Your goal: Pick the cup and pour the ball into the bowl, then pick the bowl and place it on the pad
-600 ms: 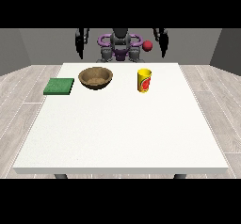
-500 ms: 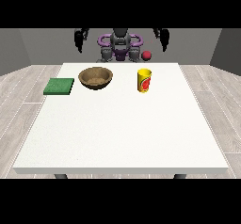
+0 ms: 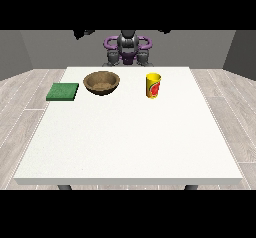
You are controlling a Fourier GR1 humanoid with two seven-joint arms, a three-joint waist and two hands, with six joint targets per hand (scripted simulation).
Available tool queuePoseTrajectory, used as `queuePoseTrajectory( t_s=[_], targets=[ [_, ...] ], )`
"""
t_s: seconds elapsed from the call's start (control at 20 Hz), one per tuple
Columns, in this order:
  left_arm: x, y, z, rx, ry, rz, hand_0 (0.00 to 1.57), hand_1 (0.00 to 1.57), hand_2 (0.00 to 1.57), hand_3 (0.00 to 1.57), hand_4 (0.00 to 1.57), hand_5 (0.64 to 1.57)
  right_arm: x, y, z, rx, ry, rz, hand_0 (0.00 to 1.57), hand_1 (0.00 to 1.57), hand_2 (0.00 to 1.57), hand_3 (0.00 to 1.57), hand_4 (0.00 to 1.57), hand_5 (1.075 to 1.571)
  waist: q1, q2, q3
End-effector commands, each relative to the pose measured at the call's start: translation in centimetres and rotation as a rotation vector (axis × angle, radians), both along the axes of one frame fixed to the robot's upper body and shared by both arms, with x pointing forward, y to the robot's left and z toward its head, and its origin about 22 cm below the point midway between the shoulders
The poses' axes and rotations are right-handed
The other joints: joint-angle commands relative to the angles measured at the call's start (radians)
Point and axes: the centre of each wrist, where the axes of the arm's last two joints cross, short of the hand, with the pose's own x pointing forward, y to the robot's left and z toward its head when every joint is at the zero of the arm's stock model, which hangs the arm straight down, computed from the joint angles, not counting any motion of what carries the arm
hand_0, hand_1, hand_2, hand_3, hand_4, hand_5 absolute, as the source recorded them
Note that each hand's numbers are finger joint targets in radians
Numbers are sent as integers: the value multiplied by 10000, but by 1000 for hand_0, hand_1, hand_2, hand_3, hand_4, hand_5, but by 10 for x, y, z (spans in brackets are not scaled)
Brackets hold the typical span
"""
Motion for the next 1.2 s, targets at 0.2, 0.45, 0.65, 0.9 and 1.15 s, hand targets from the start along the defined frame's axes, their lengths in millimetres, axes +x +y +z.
queuePoseTrajectory(
  t_s=[0.2, 0.45, 0.65, 0.9, 1.15],
  targets=[
    [11, -8, 28, 275, -1878, -120, 0, 0, 0, 0, 0, 1467, 16, 15, 18, 298, -1588, 135, 0, 0, 0, 0, 0, 1564, -38, 1748, -38],
    [39, -8, 44, 701, -2517, 136, 0, 0, 0, 0, 0, 1376, 24, 3, 0, 197, -1901, 459, 0, 0, 0, 0, 0, 1563, -186, 2868, -33],
    [67, 30, 46, 1559, -3889, 617, 0, 0, 0, 0, 0, 1296, 45, 1, 17, 235, -3326, 736, 0, 0, 0, 0, 0, 1563, -364, 4479, -36],
    [88, 30, 38, 2075, -3821, 748, 0, 0, 0, 0, 0, 1252, 62, -31, 18, -78, -3144, 839, 0, 0, 0, 0, 0, 1561, -536, 4581, -35],
    [116, 40, 24, 1886, -3695, 929, 0, 0, 0, 0, 0, 1245, 85, -29, 34, -230, -3466, 762, 0, 0, 0, 0, 0, 1561, -577, 4690, -38]
  ],
)
